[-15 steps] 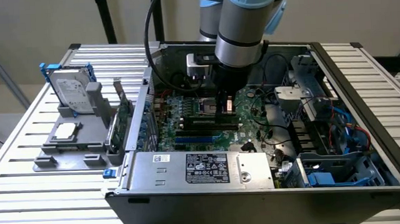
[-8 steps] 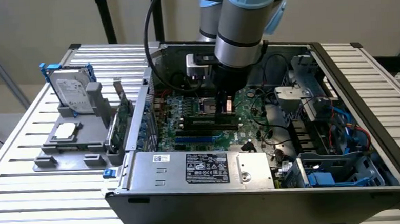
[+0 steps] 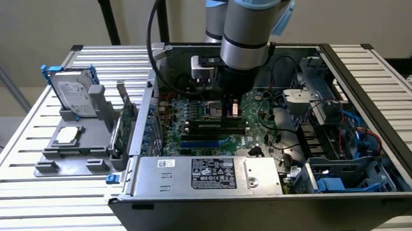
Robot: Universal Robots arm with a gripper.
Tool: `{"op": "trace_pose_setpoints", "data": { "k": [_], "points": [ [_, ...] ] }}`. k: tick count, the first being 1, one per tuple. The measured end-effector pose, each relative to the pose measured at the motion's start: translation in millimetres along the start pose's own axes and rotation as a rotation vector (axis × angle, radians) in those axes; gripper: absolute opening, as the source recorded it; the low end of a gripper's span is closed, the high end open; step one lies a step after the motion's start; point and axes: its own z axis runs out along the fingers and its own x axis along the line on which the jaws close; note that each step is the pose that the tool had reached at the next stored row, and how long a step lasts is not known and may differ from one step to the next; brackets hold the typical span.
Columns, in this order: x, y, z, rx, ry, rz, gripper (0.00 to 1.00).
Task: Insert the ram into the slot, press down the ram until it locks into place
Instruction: 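Insert the ram into the slot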
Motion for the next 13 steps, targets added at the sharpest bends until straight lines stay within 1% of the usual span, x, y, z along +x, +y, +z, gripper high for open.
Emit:
{"op": "trace_pose_setpoints", "data": {
  "k": [2, 4, 7, 8, 13],
  "points": [
    [0.0, 0.6, 0.2, 0.0016, 0.0001, 0.0, 0.13],
    [0.0, 0.8, 0.6, 0.0049, 0.0004, 0.0, 0.13],
    [0.0, 0.9, 1.3, 0.0132, 0.002, 0.0, 0.13],
    [0.0, 1.1, 1.6, 0.0141, 0.0022, 0.0, 0.13],
    [-0.1, 1.4, 1.8, 0.0143, 0.0023, 0.0, 0.13]
  ]
}}
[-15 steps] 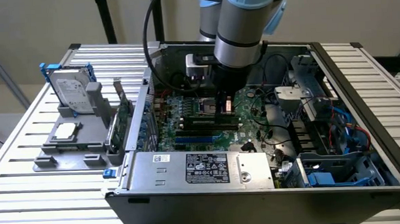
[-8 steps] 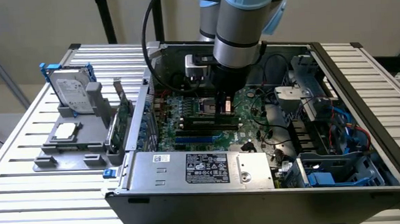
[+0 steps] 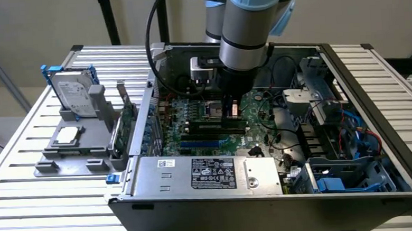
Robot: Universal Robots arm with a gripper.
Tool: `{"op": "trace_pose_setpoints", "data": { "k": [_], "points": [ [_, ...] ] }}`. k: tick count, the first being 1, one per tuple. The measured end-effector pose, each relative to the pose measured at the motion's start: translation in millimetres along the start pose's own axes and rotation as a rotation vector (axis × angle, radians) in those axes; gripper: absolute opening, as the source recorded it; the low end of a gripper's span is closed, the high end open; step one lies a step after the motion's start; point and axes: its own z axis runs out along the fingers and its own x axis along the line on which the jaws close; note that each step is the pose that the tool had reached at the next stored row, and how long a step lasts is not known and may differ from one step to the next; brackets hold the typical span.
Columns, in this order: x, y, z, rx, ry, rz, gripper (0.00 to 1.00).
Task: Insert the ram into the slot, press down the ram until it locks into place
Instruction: 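Insert the ram into the slot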
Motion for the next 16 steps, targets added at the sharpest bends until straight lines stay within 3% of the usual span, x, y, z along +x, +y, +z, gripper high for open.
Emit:
{"op": "trace_pose_setpoints", "data": {
  "k": [16],
  "points": [
    [-2.3, 1.6, 2.3, 0.0001, 0.0002, 0.0, 0.13]
  ]
}}
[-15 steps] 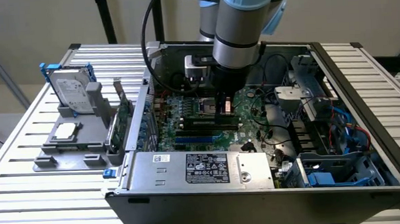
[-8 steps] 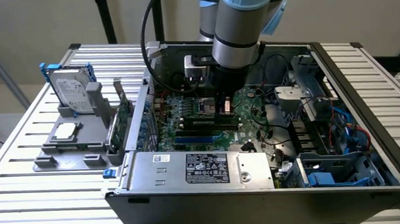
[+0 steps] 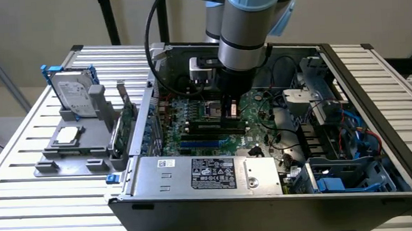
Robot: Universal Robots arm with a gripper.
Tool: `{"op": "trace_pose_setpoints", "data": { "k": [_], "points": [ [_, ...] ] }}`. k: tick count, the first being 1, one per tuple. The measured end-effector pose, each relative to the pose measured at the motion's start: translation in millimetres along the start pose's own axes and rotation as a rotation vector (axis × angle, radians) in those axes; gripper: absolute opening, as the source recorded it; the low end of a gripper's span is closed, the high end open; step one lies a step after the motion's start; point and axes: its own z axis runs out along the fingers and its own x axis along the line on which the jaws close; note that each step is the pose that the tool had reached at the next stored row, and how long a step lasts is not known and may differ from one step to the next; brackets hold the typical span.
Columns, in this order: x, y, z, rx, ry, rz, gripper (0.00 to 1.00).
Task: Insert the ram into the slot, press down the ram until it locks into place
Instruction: 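Insert the ram into the slot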
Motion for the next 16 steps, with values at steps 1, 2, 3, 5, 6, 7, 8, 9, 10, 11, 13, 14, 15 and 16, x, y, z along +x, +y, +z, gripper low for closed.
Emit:
{"op": "trace_pose_setpoints", "data": {
  "k": [1, 2, 3, 5, 6, 7, 8, 9, 10, 11, 13, 14, 15, 16],
  "points": [
    [-0.2, 0.0, 0.3, 0.0, 0.0, 0.0, 0.13],
    [-0.4, 0.0, 0.5, 0.0, 0.0001, 0.0, 0.13],
    [-0.6, -0.1, 0.9, 0.0002, -0.0001, 0.0, 0.13],
    [-0.9, -0.1, 1.5, 0.0005, 0.0, 0.0, 0.13],
    [-0.9, -0.1, 1.6, 0.0007, 0.0, 0.0, 0.13],
    [-0.9, 0.0, 1.6, 0.0009, 0.0001, 0.0, 0.13],
    [-1.0, -0.1, 1.7, 0.001, 0.0005, 0.0, 0.13],
    [-1.0, -0.1, 1.7, 0.0011, 0.0009, 0.0, 0.13],
    [-1.0, -0.1, 1.7, 0.0012, 0.0014, 0.0, 0.13],
    [-1.0, -0.1, 1.8, 0.0012, 0.0022, -0.001, 0.13],
    [-1.1, -0.1, 1.8, 0.0012, 0.0039, -0.002, 0.13],
    [-1.1, -0.1, 1.7, 0.0011, 0.0048, -0.003, 0.13],
    [-1.0, -0.1, 1.7, 0.0011, 0.0055, -0.005, 0.13],
    [-1.0, -0.1, 1.7, 0.0011, 0.0061, -0.007, 0.13]
  ]
}}
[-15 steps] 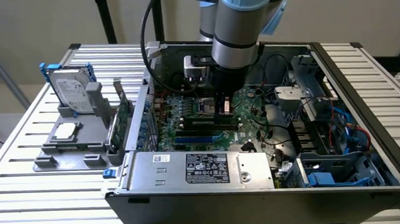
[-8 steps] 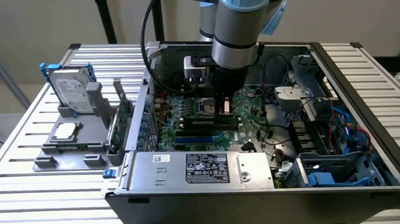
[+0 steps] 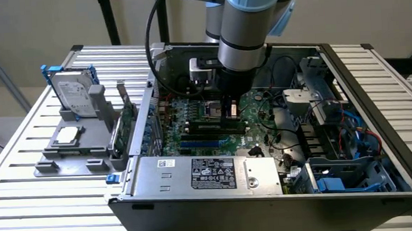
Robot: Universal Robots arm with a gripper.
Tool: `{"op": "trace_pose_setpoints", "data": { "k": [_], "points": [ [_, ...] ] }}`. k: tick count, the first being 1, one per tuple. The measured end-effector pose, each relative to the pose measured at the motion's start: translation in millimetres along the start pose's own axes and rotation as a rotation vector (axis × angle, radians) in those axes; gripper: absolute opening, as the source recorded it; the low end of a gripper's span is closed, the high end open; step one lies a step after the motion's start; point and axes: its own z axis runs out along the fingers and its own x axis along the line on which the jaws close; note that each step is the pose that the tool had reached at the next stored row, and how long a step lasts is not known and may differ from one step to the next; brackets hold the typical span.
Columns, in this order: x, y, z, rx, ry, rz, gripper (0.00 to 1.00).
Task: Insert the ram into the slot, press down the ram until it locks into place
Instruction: 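Insert the ram into the slot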
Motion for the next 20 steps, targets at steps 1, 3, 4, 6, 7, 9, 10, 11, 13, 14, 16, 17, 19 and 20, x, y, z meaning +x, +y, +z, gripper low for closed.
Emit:
{"op": "trace_pose_setpoints", "data": {
  "k": [1, 3, 4, 6, 7, 9, 10, 11, 13, 14, 16, 17, 19, 20],
  "points": [
    [0.0, 0.0, 0.0, 0.0, 0.0004, -0.003, 0.13],
    [0.0, 0.0, 0.0, 0.0, 0.0011, -0.008, 0.13],
    [-0.1, 0.0, 0.0, 0.0002, 0.0012, -0.011, 0.13],
    [-0.1, 0.0, 0.0, 0.0005, 0.0016, -0.016, 0.13],
    [-0.1, 0.0, 0.0, 0.0007, 0.0017, -0.018, 0.13],
    [-0.1, 0.0, 0.1, 0.0013, 0.002, -0.023, 0.13],
    [-0.1, 0.0, 0.1, 0.0019, 0.0023, -0.026, 0.13],
    [-0.1, 0.0, 0.2, 0.0026, 0.0025, -0.028, 0.13],
    [-0.1, 0.0, 0.4, 0.0049, 0.0025, -0.03, 0.13],
    [-0.1, 0.0, 0.5, 0.006, 0.0025, -0.03, 0.13],
    [-0.1, 0.0, 0.6, 0.0074, 0.0027, -0.031, 0.13],
    [-0.1, 0.0, 0.6, 0.008, 0.0027, -0.031, 0.13],
    [-0.1, 0.0, 0.8, 0.0093, 0.0026, -0.031, 0.13],
    [-0.1, 0.0, 0.9, 0.01, 0.0026, -0.032, 0.13]
  ]
}}
